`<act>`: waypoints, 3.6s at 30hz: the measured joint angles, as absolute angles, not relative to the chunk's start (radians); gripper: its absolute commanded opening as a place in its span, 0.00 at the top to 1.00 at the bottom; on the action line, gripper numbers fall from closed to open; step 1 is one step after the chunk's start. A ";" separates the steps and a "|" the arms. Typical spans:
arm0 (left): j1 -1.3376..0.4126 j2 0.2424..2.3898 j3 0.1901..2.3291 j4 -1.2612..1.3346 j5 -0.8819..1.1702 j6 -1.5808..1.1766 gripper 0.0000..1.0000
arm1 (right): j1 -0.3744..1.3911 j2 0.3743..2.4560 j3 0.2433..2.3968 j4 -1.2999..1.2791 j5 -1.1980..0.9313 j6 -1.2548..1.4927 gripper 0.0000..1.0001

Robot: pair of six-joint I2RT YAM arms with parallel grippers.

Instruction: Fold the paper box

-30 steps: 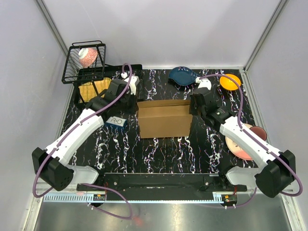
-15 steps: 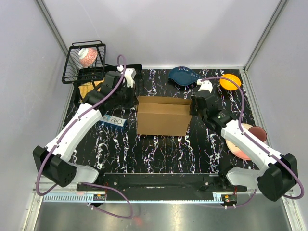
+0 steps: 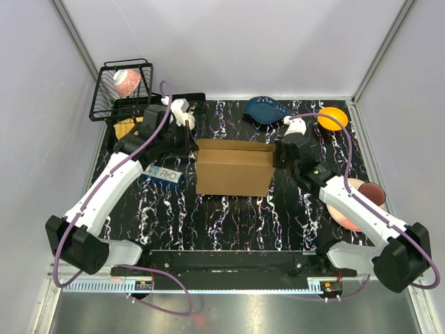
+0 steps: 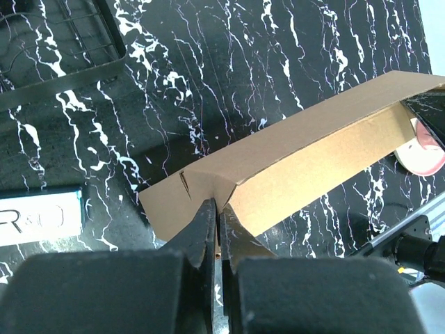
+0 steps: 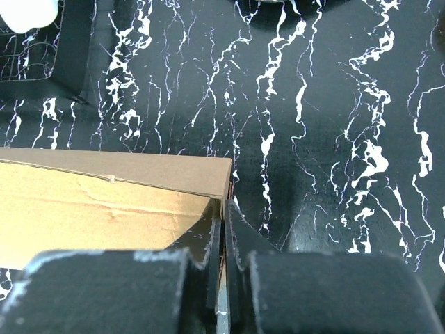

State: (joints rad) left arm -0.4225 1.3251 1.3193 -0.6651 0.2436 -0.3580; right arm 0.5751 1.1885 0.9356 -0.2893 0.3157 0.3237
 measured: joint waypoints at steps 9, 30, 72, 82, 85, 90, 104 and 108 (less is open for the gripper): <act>-0.367 1.295 1.245 -0.617 0.293 -0.380 1.00 | 0.587 1.176 0.926 -0.280 0.286 0.310 1.00; -0.263 1.293 1.236 -0.577 0.470 -0.514 1.00 | 0.601 1.177 0.923 -0.274 0.288 0.306 1.00; -0.377 0.967 0.759 -0.134 0.174 -0.313 1.00 | 0.639 1.171 0.931 -0.292 0.256 0.304 1.00; -0.455 0.838 0.601 0.003 0.101 -0.319 1.00 | 0.641 1.156 0.925 -0.305 0.252 0.311 1.00; -0.479 0.831 0.584 0.027 0.069 -0.333 1.00 | 0.641 1.156 0.925 -0.305 0.256 0.311 1.00; -0.526 0.834 0.574 0.053 0.010 -0.360 1.00 | 0.641 1.156 0.925 -0.309 0.278 0.311 1.00; -0.636 0.931 0.568 0.174 -0.190 -0.396 1.00 | 0.641 1.152 0.917 -0.311 0.340 0.311 1.00; -0.644 0.937 0.566 0.183 -0.212 -0.401 1.00 | 0.641 1.148 0.915 -0.310 0.341 0.311 1.00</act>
State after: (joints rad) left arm -0.6441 0.9375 0.5663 0.1825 -0.2119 -0.4007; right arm 0.6411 1.1481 0.9146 -0.3103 0.3408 0.3111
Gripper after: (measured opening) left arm 0.009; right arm 0.040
